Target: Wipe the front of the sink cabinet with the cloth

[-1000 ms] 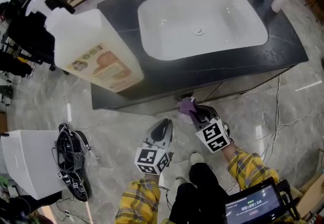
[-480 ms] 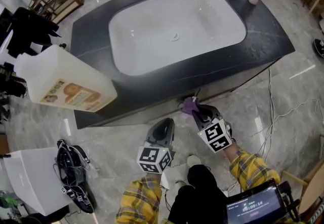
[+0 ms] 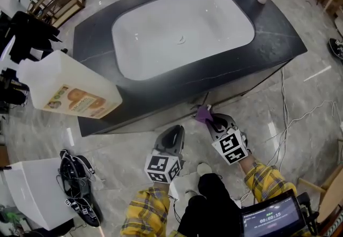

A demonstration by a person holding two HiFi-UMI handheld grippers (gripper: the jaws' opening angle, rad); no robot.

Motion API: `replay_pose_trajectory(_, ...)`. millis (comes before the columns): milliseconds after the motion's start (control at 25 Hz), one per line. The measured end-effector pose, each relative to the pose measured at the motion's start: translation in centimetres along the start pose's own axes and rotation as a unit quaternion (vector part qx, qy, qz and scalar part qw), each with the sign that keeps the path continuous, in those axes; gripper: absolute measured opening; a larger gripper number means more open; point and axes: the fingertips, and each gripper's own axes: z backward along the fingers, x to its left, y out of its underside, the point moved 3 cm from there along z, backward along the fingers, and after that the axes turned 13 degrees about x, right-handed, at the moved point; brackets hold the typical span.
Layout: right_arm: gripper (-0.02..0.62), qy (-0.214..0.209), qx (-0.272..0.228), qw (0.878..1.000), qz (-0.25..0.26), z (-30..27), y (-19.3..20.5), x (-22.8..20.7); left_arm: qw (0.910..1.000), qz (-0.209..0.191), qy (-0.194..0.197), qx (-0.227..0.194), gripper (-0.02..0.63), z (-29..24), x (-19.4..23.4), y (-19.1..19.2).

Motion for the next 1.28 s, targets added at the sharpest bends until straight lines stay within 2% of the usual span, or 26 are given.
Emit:
replay_pose_trajectory(320, 0.041, -0.023, -0.006, 1.0, 0.008, 0.1, -0.8, 4.3, 0.9997, 0.004, -0.024, -0.006, 0.035, 3.4, 1.7, 1.3)
replay_pose_trajectory(720, 0.041, -0.089, -0.005, 0.995, 0.053, -2.1, -3.0, 12.5, 0.9949, 0.049, -0.087, -0.018, 0.035, 10.7, 5.4, 4.6)
replay_pose_trajectory(1040, 0.041, -0.14, -0.001, 0.984, 0.11, -4.9, -5.0, 18.7, 0.982, 0.11, -0.15, -0.033, 0.035, 15.7, 9.4, 8.2)
replay_pose_trajectory(1280, 0.041, -0.162, 0.006, 0.975, 0.152, -7.3, -5.7, 22.1, 0.9747, 0.136, -0.172, -0.041, 0.035, 17.1, 11.1, 10.7)
